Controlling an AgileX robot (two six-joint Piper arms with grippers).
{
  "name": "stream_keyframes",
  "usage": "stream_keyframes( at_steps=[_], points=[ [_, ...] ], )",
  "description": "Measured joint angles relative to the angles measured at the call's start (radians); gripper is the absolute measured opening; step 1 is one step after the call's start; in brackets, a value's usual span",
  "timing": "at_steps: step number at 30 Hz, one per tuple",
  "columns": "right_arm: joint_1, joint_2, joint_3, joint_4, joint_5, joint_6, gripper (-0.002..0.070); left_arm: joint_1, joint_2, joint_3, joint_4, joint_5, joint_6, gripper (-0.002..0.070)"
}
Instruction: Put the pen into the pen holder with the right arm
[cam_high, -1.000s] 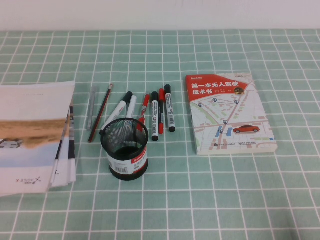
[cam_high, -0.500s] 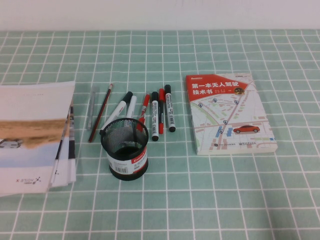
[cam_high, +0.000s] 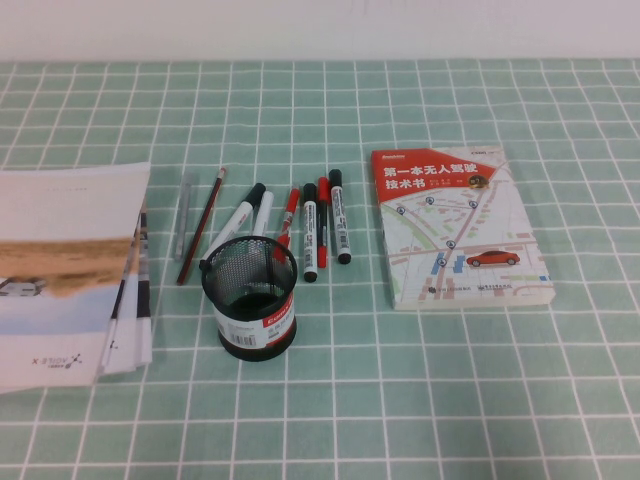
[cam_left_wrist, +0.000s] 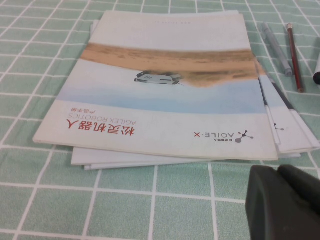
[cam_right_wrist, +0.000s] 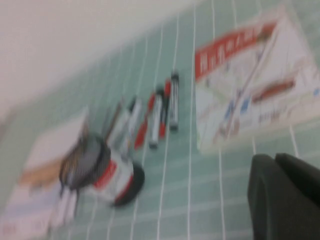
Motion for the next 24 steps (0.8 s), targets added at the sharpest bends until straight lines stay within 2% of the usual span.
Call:
stream_keyframes(
  at_steps=[5,12,24],
  points=[
    [0.000,0.294,-0.237,-0.140,0.203,0.000,-0.0020,0.000,0.000,0.000,0.000,0.000,0.000,-0.0004],
    [0.024,0.696,-0.543,-0.261,0.337,0.004,-0.0020,0.000,0.000,0.000,0.000,0.000,0.000,-0.0004],
    [0.341,1.258,-1.014,-0.485,0.388,0.158,-0.0020,0.000,0.000,0.000,0.000,0.000,0.000,-0.0004]
  ],
)
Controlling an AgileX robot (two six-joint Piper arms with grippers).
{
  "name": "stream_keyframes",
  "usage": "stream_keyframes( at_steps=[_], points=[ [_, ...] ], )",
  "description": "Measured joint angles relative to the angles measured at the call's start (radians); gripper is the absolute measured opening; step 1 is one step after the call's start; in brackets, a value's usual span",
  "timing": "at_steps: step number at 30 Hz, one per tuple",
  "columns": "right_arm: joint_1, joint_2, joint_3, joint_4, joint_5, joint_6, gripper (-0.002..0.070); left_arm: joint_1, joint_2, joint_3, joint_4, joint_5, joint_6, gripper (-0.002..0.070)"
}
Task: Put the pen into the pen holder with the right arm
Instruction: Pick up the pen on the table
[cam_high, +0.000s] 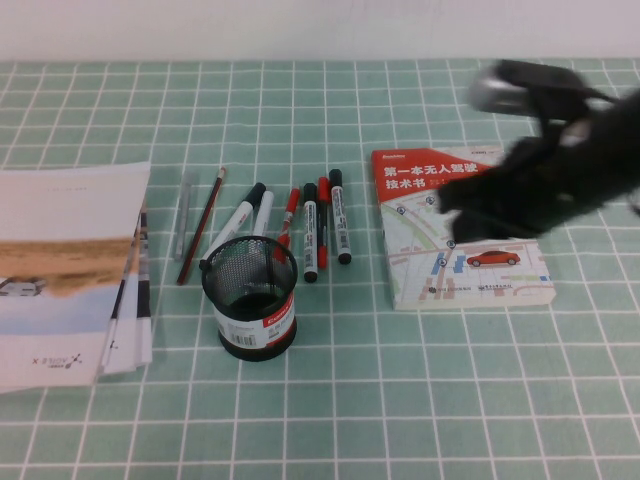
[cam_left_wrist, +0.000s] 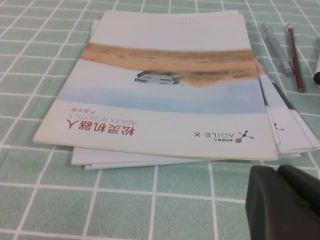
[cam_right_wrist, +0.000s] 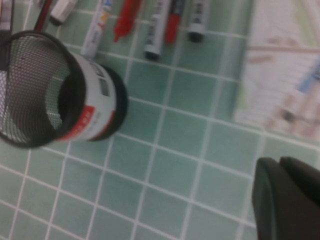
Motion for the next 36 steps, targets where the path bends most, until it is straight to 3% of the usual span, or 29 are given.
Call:
stream_keyframes(
  at_steps=[7,12,16,19,22,36],
  points=[
    [0.136,0.340,-0.367,-0.119,0.112,0.067,-0.0020,0.000,0.000,0.000,0.000,0.000,0.000,-0.0004],
    [0.168,0.539,-0.645,-0.156,0.227,0.087,-0.0007,0.000,0.000,0.000,0.000,0.000,0.000,-0.0004],
    [0.168,0.682,-0.826,-0.184,0.303,0.122,0.0083,0.000,0.000,0.000,0.000,0.000,0.000,-0.0004],
    [0.168,0.766,-0.930,-0.205,0.322,0.131,0.0193,0.000,0.000,0.000,0.000,0.000,0.000,-0.0004],
    [0.168,0.838,-1.024,-0.253,0.324,0.179,0.0239,0.000,0.000,0.000,0.000,0.000,0.000,-0.0004],
    [0.149,1.006,-1.207,-0.324,0.337,0.254,0.0216,0.000,0.000,0.000,0.000,0.000,0.000,-0.0004]
  ],
)
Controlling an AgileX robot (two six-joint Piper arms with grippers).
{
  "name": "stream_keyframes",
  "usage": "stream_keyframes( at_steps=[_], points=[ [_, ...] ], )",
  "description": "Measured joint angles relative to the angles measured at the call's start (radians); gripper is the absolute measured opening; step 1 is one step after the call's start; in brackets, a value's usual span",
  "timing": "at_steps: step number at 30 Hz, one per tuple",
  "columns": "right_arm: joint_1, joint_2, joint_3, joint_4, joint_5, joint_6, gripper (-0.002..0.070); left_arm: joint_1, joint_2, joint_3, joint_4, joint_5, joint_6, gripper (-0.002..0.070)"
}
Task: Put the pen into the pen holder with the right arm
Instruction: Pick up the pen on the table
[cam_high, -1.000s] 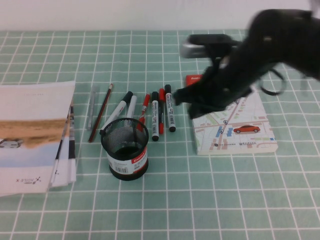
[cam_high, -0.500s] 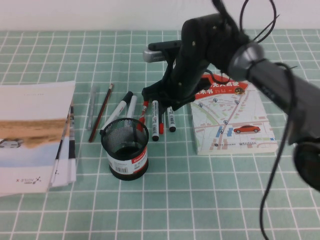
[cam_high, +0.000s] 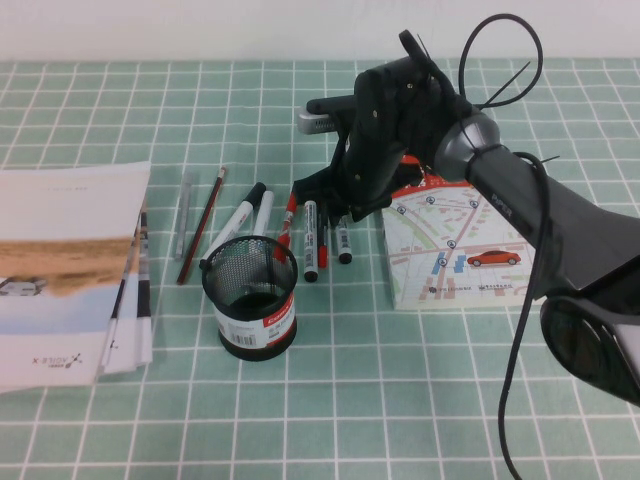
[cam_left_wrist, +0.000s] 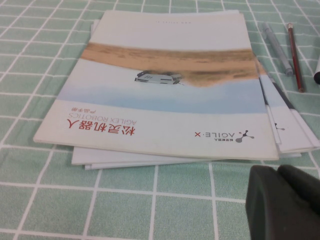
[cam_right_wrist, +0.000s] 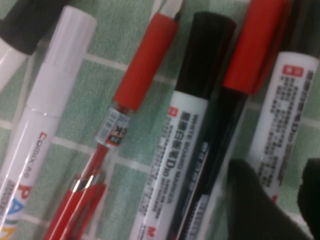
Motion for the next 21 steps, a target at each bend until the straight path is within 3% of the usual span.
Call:
stream_keyframes(
  at_steps=[6,18,21],
  points=[
    [-0.002,0.003,-0.002,-0.002,0.000,0.000,0.0169,0.000,0.000,0.000,0.000,0.000,0.000,-0.0004],
    [-0.003,0.019,-0.010,-0.003,0.020,0.002,0.0159,0.000,0.000,0.000,0.000,0.000,0.000,-0.0004],
    [-0.003,0.019,-0.012,-0.005,0.023,-0.005,0.0116,0.000,0.000,0.000,0.000,0.000,0.000,-0.0004]
  ],
)
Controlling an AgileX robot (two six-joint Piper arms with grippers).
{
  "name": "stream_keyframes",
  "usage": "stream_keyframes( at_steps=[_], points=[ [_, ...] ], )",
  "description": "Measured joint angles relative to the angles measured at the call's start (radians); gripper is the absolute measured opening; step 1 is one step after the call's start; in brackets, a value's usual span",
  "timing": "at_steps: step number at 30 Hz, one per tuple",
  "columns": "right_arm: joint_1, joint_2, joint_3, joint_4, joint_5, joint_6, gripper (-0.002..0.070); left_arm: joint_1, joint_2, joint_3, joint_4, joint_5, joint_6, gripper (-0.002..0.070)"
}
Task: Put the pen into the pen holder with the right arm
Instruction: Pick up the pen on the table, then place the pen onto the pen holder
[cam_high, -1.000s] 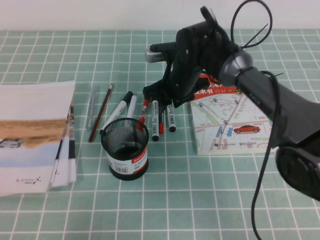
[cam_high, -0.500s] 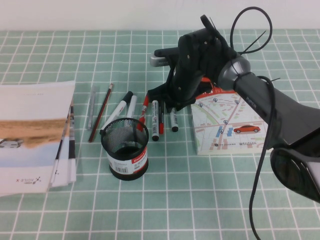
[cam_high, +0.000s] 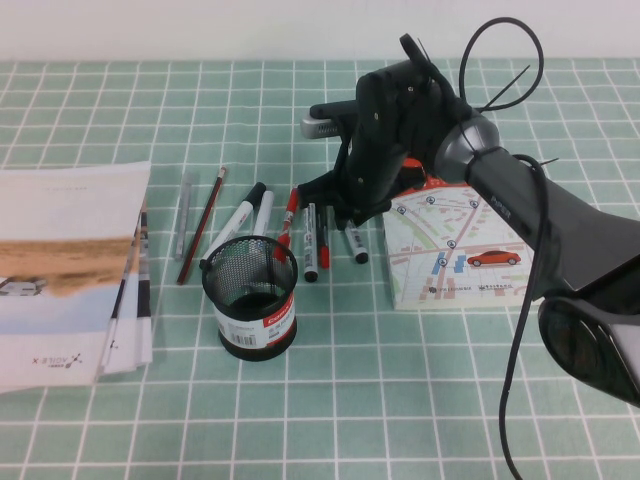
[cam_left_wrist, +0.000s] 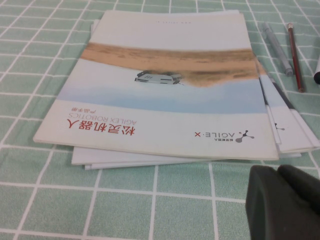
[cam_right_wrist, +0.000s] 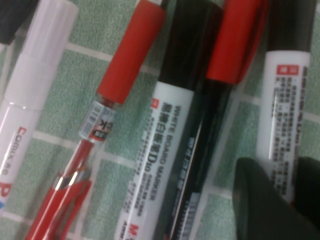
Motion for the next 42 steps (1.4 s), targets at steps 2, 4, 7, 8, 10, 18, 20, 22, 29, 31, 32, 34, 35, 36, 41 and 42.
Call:
stream_keyframes(
  at_steps=[2,4,7,8,10,18,20,22,29,31,32,34,35,36,41,42],
  points=[
    [0.000,0.000,0.000,0.000,0.001,-0.007,0.0114,0.000,0.000,0.000,0.000,0.000,0.000,-0.0004],
    [0.000,0.000,0.000,0.000,0.002,-0.015,0.0114,0.000,0.000,0.000,0.000,0.000,0.000,-0.0004],
    [0.000,-0.017,0.000,-0.003,0.022,-0.030,0.0114,0.000,0.000,0.000,0.000,0.000,0.000,-0.0004],
    [0.000,-0.030,0.002,-0.013,0.027,-0.033,0.0114,0.000,0.000,0.000,0.000,0.000,0.000,-0.0004],
    [0.004,-0.064,0.006,-0.013,0.031,-0.038,0.0114,0.000,0.000,0.000,0.000,0.000,0.000,-0.0004],
    [0.036,-0.312,0.180,-0.039,0.031,-0.082,0.0114,0.000,0.000,0.000,0.000,0.000,0.000,-0.0004],
    [0.044,-0.380,0.274,-0.046,0.031,-0.084,0.0114,0.000,0.000,0.000,0.000,0.000,0.000,-0.0004],
    [0.051,-0.455,0.386,-0.050,-0.001,-0.084,0.0114,0.000,0.000,0.000,0.000,0.000,0.000,-0.0004],
    [0.070,-0.807,0.963,-0.023,-0.544,-0.084,0.0114,0.000,0.000,0.000,0.000,0.000,0.000,-0.0004],
    [0.071,-0.895,1.131,-0.013,-0.768,-0.084,0.0114,0.000,0.000,0.000,0.000,0.000,0.000,-0.0004],
    [0.075,-0.937,1.220,-0.007,-0.891,-0.084,0.0114,0.000,0.000,0.000,0.000,0.000,0.000,-0.0004],
    [0.088,-1.002,1.373,-0.007,-1.098,-0.084,0.0114,0.000,0.000,0.000,0.000,0.000,0.000,-0.0004],
    [0.097,-1.021,1.434,-0.007,-1.199,-0.084,0.0114,0.000,0.000,0.000,0.000,0.000,0.000,-0.0004],
    [0.111,-1.038,1.484,-0.013,-1.306,-0.084,0.0114,0.000,0.000,0.000,0.000,0.000,0.000,-0.0004],
    [0.198,-1.047,1.605,-0.054,-1.631,-0.084,0.0114,0.000,0.000,0.000,0.000,0.000,0.000,-0.0004],
    [0.215,-1.035,1.613,-0.074,-1.698,-0.084,0.0114,0.000,0.000,0.000,0.000,0.000,0.000,-0.0004]
  ],
)
